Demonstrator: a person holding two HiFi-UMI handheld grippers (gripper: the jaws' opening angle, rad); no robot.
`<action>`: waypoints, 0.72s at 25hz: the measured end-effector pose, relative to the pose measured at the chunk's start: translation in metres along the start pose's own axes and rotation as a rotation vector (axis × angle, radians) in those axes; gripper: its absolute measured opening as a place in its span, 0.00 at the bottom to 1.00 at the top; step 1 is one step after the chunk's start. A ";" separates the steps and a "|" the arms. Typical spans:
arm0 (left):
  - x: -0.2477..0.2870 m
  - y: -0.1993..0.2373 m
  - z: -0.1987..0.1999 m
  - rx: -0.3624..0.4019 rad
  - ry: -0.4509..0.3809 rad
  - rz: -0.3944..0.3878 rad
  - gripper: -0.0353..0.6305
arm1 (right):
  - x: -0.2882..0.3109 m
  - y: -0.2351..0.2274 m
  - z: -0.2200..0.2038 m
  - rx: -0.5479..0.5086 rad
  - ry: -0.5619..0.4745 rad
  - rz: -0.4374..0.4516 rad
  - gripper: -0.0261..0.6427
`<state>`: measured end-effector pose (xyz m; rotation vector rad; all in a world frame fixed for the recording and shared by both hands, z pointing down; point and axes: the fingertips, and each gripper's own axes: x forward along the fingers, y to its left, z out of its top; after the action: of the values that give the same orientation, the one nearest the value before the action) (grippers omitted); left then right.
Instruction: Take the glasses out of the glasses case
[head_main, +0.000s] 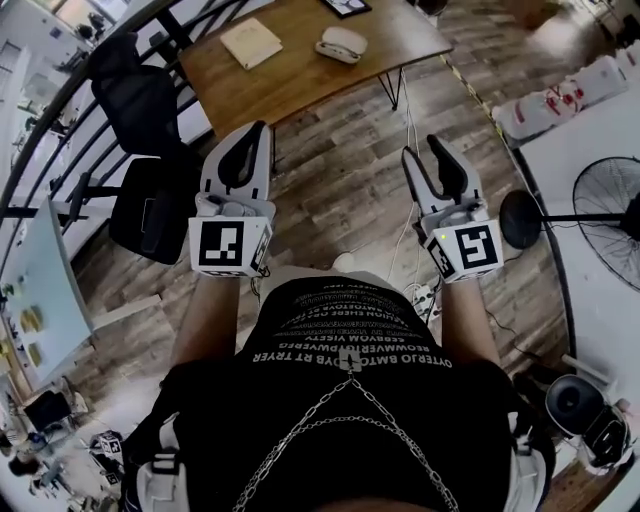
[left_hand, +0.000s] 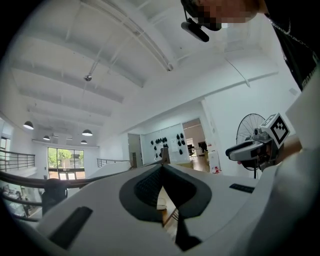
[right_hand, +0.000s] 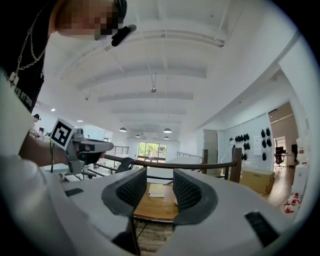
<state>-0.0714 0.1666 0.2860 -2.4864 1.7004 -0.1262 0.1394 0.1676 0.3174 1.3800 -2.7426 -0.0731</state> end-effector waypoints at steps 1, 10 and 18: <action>0.002 0.000 0.000 0.000 0.000 0.008 0.09 | 0.002 -0.004 0.000 -0.001 -0.001 0.001 0.27; -0.002 0.012 0.001 -0.015 0.014 0.053 0.09 | 0.010 -0.012 -0.003 0.022 0.004 0.021 0.27; -0.002 0.023 -0.007 -0.010 0.031 0.056 0.09 | 0.024 -0.012 -0.009 0.041 -0.001 0.018 0.27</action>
<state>-0.0940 0.1600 0.2891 -2.4535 1.7855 -0.1519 0.1353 0.1416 0.3262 1.3646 -2.7719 -0.0171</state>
